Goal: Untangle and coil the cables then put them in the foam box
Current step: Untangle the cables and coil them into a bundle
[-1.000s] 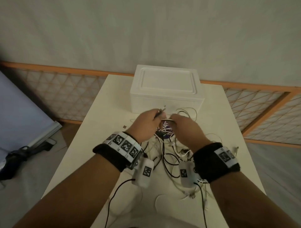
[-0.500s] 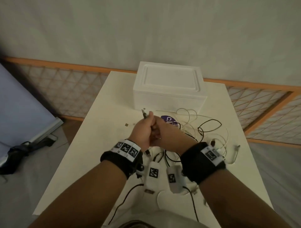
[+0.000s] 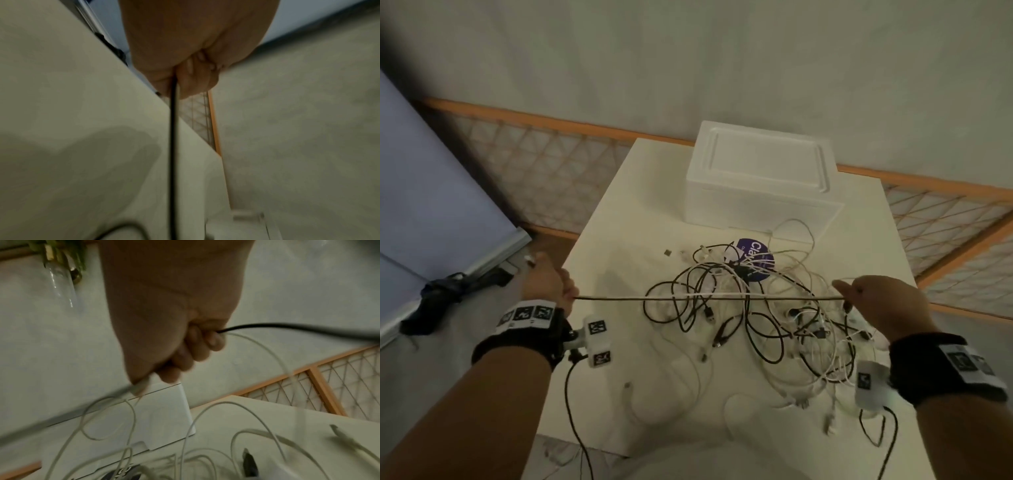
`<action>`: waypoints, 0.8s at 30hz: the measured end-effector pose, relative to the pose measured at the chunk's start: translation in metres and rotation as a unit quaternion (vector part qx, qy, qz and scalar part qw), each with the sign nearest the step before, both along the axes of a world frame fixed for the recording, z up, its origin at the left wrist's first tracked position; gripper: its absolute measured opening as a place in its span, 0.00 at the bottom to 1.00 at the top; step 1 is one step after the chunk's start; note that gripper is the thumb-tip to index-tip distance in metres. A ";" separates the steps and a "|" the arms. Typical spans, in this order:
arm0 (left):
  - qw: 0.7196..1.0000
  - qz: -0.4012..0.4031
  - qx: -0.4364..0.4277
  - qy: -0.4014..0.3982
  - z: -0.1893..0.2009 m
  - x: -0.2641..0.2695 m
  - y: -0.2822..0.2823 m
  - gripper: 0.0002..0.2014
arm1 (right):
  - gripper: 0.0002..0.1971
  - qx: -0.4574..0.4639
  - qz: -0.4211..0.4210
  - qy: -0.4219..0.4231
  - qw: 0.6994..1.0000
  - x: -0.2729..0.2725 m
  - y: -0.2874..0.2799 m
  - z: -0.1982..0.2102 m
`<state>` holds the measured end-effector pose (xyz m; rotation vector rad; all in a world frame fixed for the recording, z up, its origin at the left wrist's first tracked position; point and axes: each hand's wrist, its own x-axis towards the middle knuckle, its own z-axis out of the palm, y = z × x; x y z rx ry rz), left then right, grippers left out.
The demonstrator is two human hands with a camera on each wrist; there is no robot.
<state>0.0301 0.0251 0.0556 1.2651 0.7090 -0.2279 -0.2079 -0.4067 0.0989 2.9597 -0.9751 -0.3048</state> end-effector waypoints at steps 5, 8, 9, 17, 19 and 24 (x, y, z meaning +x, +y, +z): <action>0.973 -0.184 -0.141 0.017 0.005 -0.047 -0.071 0.17 | 0.10 0.067 0.093 -0.116 0.987 0.031 0.055 0.000; 0.937 -0.236 -0.256 0.016 0.026 -0.082 -0.117 0.11 | 0.18 0.271 0.171 -0.146 0.936 0.065 0.141 0.016; 0.936 -0.238 -0.259 0.003 0.031 -0.090 -0.129 0.12 | 0.20 0.328 0.192 -0.122 0.917 0.074 0.165 0.014; 0.947 -0.280 -0.130 -0.086 0.031 -0.109 -0.141 0.11 | 0.09 0.393 0.175 -0.186 0.883 0.093 0.189 -0.006; 0.944 -0.285 -0.141 -0.088 0.032 -0.113 -0.141 0.12 | 0.07 0.409 0.177 -0.209 0.871 0.091 0.187 -0.004; 0.941 -0.282 -0.164 -0.089 0.039 -0.114 -0.140 0.12 | 0.11 0.418 0.178 -0.229 0.861 0.083 0.189 -0.001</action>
